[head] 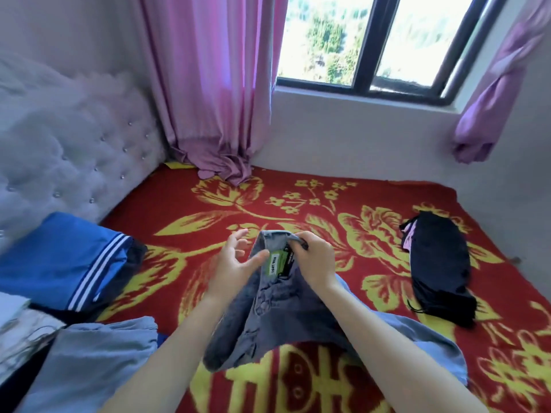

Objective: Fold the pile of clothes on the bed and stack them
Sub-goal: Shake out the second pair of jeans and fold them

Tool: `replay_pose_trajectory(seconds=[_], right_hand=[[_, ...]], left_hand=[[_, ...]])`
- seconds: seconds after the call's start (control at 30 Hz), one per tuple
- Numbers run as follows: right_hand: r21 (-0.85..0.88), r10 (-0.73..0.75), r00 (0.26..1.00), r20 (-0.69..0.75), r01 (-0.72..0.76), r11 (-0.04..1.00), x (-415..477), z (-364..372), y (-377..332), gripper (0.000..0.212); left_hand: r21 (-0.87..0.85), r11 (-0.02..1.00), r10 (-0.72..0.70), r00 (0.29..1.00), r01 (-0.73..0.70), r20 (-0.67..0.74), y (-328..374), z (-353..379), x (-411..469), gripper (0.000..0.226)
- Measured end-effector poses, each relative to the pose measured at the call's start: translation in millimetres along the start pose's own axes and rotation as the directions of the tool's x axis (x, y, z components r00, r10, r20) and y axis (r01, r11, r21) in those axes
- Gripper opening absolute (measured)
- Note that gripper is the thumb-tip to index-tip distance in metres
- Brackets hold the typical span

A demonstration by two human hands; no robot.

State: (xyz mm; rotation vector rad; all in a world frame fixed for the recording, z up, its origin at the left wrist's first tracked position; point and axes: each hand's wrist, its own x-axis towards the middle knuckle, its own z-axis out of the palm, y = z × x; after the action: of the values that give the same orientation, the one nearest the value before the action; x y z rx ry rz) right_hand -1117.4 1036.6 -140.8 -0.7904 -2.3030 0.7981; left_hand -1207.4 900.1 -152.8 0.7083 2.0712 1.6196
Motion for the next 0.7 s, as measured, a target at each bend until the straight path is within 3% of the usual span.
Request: replay_pose_trajectory(seconds=[0.1,0.2,0.27,0.33,0.43,0.5,0.57,0.63,0.7], right_hand=[[-0.039,-0.06,0.996,-0.066,0.057,0.998,33,-32,-23,0.019],[0.019,-0.099,0.982,-0.159,0.103,0.994,62,-60,-50,0.017],[0.046,-0.142,0.967,-0.211,0.155,0.987,75,-82,-65,0.017],[0.042,-0.179,0.951,-0.25,0.196,0.98,84,-106,-74,0.017],[0.008,-0.2,0.935,-0.293,0.211,0.977,96,-136,-66,0.017],[0.0,-0.165,0.937,-0.309,0.173,0.985,102,-148,-50,0.018],[0.013,-0.119,0.951,-0.284,0.128,0.992,106,-149,-30,0.018],[0.076,-0.035,0.981,-0.189,0.05,0.996,110,-142,-12,0.013],[0.101,0.06,0.995,-0.075,-0.052,0.993,116,-126,-6,0.009]], left_hand=[[0.333,0.934,0.072,0.981,-0.131,0.182,-12,13,1,0.12],[0.528,0.843,0.07,0.994,-0.102,0.08,-11,29,4,0.122],[0.549,0.836,0.053,0.998,-0.024,-0.036,-8,29,11,0.115],[0.542,0.84,0.006,0.998,0.03,-0.066,-8,19,14,0.104],[0.644,0.764,0.092,0.995,-0.047,-0.036,-2,-4,11,0.041],[0.457,0.878,0.128,0.99,-0.143,0.062,3,-21,7,0.017],[0.165,0.97,0.132,0.959,-0.177,0.251,10,-35,-3,0.021],[0.01,0.991,0.119,0.923,-0.132,0.366,16,-47,-16,0.02],[-0.083,0.995,0.077,0.926,-0.05,0.37,19,-60,-33,0.01]])
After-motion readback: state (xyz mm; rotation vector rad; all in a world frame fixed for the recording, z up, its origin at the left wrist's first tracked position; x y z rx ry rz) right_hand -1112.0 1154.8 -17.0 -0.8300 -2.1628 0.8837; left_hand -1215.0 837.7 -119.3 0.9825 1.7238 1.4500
